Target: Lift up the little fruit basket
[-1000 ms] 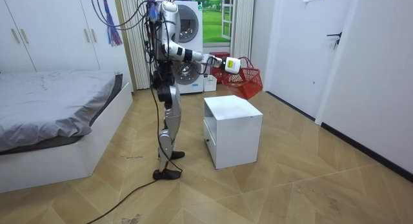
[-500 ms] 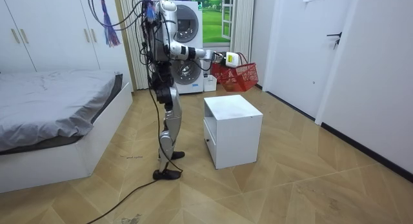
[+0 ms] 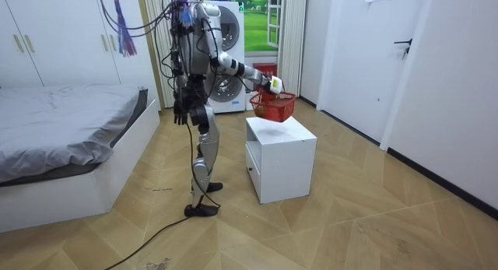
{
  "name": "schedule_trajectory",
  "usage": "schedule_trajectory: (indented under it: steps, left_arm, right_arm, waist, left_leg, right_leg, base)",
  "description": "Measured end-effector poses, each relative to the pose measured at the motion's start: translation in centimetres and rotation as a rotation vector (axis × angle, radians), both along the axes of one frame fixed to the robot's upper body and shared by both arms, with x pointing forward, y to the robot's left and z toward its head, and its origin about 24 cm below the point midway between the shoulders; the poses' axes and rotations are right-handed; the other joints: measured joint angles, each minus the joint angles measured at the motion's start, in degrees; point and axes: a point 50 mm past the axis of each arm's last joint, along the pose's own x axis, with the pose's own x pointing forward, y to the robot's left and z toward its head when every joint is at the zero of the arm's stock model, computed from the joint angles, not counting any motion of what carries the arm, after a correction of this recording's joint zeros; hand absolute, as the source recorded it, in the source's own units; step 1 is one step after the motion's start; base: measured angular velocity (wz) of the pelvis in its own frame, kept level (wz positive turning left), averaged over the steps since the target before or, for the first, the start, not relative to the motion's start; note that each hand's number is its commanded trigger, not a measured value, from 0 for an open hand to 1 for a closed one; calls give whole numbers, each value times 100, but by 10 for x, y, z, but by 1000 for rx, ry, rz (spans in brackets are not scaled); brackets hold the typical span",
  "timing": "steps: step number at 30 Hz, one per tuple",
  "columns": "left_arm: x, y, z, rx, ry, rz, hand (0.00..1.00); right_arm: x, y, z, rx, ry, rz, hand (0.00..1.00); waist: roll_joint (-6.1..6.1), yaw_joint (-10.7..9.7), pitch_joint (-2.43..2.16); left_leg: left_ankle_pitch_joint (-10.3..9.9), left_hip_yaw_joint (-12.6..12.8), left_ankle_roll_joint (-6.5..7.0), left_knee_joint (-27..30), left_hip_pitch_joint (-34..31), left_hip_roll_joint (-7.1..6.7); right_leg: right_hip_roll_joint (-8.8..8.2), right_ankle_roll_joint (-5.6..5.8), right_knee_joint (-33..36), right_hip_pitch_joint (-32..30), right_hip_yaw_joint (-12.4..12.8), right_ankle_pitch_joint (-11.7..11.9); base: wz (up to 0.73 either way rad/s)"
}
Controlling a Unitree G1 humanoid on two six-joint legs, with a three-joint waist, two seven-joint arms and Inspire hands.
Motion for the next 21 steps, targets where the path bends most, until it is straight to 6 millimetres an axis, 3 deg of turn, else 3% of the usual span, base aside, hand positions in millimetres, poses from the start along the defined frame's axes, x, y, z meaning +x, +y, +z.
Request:
schedule_trajectory:
  steps: [8,12,16,17,18,19,21]
  left_arm:
    - [0,-1,0,-22,7,0,0]
    - [0,-4,-1,-38,14,-14,0]
    - [-1,-6,-2,-57,24,-29,0]
    - [-1,-6,-2,-58,26,-30,0]
    - [-1,-6,-2,-65,27,-32,0]
    - [-1,-6,-2,-70,28,-33,0]
    - [-1,-7,-2,-88,30,-34,0]
  right_arm:
    - [7,2,-21,112,116,-56,100]
    - [2,3,-35,118,182,-72,100]
    - [-1,0,-41,111,212,-89,100]
    - [-1,-1,-43,114,219,-94,71]
    - [-2,-2,-45,120,227,-107,5]
    - [-2,-3,-45,119,228,-113,0]
    - [-1,-5,-47,109,238,-134,0]
  waist:
    - [-11,48,4]
    - [61,73,51]
    - [122,81,50]
    - [124,80,49]
    - [125,82,49]
    - [126,82,50]
    - [130,86,53]
  left_leg:
    - [3,-17,6,52,-211,-5]
    - [1,-25,7,57,-229,-16]
    - [3,-22,8,101,-397,-29]
    - [3,-23,8,113,-406,-29]
    - [2,-32,8,120,-414,-33]
    - [2,-39,8,121,-415,-38]
    - [-1,-51,12,141,-417,-58]
  right_leg:
    - [-12,2,-7,-168,-61,-1]
    - [-11,2,10,-181,-71,-1]
    - [-12,1,94,-369,-69,-9]
    - [-13,1,94,-369,-74,-10]
    - [-16,1,97,-369,-88,-16]
    - [-18,2,99,-369,-93,-18]
    - [-46,4,170,-382,-105,-62]
  base:
    - [3]
    - [0]
    - [-1]
    - [5]
    - [6]
    - [7]
    - [6]
